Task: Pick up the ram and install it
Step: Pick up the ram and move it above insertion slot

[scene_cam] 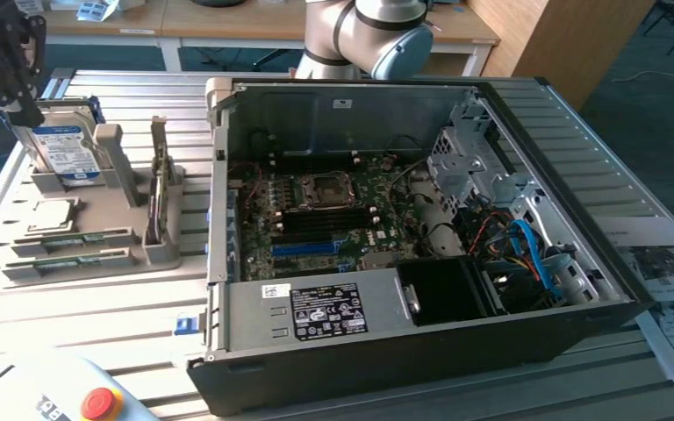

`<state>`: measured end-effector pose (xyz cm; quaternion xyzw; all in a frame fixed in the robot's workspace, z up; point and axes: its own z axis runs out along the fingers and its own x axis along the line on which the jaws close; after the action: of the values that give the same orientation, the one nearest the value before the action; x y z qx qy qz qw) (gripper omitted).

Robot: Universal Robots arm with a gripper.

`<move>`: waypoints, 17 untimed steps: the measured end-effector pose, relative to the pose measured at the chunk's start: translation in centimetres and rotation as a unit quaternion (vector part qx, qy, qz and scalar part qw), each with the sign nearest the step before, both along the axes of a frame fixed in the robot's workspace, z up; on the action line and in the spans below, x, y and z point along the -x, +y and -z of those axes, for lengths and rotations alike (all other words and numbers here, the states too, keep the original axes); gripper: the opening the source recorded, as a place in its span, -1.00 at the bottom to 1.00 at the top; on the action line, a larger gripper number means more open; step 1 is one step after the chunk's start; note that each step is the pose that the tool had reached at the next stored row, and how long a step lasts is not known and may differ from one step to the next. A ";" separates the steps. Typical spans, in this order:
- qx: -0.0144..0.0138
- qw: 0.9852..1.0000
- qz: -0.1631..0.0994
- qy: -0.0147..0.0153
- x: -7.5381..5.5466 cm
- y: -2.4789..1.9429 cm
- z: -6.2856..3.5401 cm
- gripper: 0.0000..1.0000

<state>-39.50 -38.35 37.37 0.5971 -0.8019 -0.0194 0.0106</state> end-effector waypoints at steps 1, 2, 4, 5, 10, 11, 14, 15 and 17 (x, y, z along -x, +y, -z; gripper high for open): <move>0.000 1.000 -0.010 0.000 0.0 0.00 0.00 -0.80; 0.000 1.000 -0.019 0.000 0.0 0.00 0.00 -0.80; 0.000 0.999 -0.037 0.000 0.0 0.00 0.00 -0.80; 0.000 0.999 -0.046 0.000 0.0 0.00 0.01 -0.80; 0.000 0.996 -0.091 0.000 0.0 0.00 0.02 -0.80; 0.000 0.995 -0.100 0.000 0.0 0.00 0.02 -0.80; 0.000 0.993 -0.117 0.000 0.0 0.00 0.02 -0.80; 0.000 0.993 -0.117 0.000 0.0 0.00 0.02 -0.80; 0.000 0.993 -0.117 0.000 0.0 0.00 0.02 -0.80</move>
<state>-39.50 -38.35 37.35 0.6867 -0.7266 -0.0181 0.0128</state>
